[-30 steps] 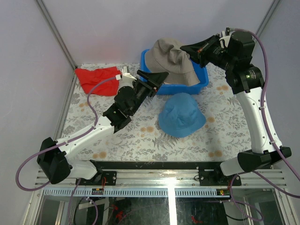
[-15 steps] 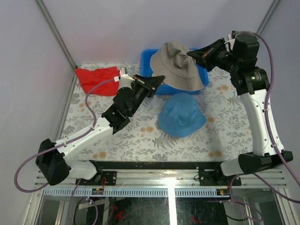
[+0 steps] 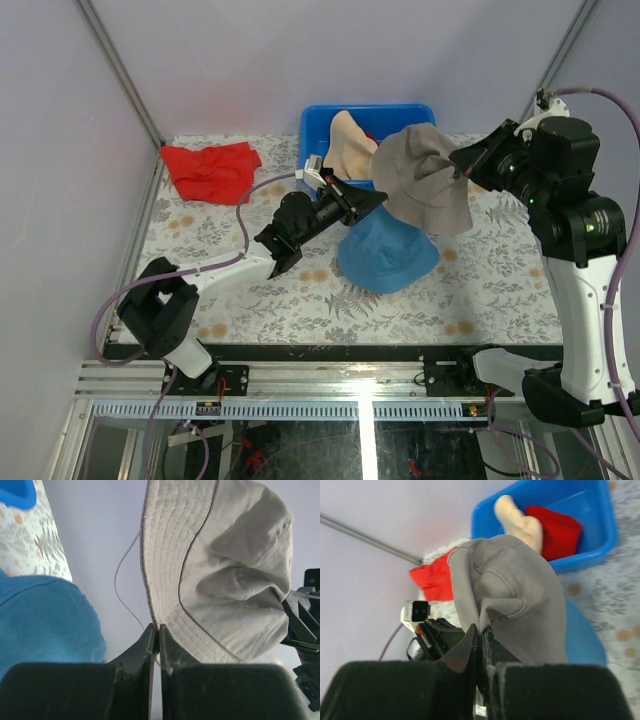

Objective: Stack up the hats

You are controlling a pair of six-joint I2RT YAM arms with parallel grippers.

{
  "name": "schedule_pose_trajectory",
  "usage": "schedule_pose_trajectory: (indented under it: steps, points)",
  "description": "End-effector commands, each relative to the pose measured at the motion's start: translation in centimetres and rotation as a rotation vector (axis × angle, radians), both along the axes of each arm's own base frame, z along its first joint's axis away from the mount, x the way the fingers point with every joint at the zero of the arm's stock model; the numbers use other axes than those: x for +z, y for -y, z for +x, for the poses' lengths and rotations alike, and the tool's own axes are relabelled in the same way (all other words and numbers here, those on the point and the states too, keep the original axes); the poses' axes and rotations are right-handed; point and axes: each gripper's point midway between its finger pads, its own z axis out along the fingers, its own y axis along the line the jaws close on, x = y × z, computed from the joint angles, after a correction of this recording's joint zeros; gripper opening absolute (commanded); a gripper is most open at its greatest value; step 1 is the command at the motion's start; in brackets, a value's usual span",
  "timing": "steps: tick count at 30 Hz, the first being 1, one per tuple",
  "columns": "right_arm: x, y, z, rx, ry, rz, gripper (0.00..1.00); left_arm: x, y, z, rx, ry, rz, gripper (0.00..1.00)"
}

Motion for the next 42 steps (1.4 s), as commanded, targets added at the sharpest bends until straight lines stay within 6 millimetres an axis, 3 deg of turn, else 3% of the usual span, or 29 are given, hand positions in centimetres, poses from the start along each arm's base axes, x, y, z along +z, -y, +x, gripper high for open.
schedule_pose_trajectory:
  steps: [1, 8, 13, 16, 23, 35, 42]
  points:
    - [-1.0, 3.4, -0.3, -0.099, 0.053, -0.191, 0.00, 2.3, 1.2, -1.0, -0.119, 0.076, -0.091, 0.00]
    - [-5.7, 3.5, -0.3, -0.098, -0.022, -0.206, 0.00, 1.3, 0.0, -0.7, -0.080, 0.063, -0.046, 0.00]
    - [-7.5, 3.1, 0.1, -0.079, -0.057, -0.206, 0.00, 1.2, -1.3, -0.5, -0.065, 0.061, -0.036, 0.00]
    - [-8.5, 2.7, 0.4, -0.063, -0.075, -0.198, 0.00, 0.1, -2.4, -0.6, -0.054, 0.042, -0.020, 0.00]
    - [-9.9, 1.6, 1.0, -0.019, -0.103, -0.180, 0.00, -2.3, -5.2, -1.3, -0.028, 0.007, 0.007, 0.00]
    - [-12.9, -1.8, 0.9, 0.075, -0.134, -0.236, 0.00, -3.7, -7.2, -2.1, -0.006, -0.008, 0.029, 0.00]
    - [-13.7, -3.3, 0.7, 0.117, -0.145, -0.256, 0.00, -5.7, -8.6, -3.1, 0.005, -0.034, 0.046, 0.00]
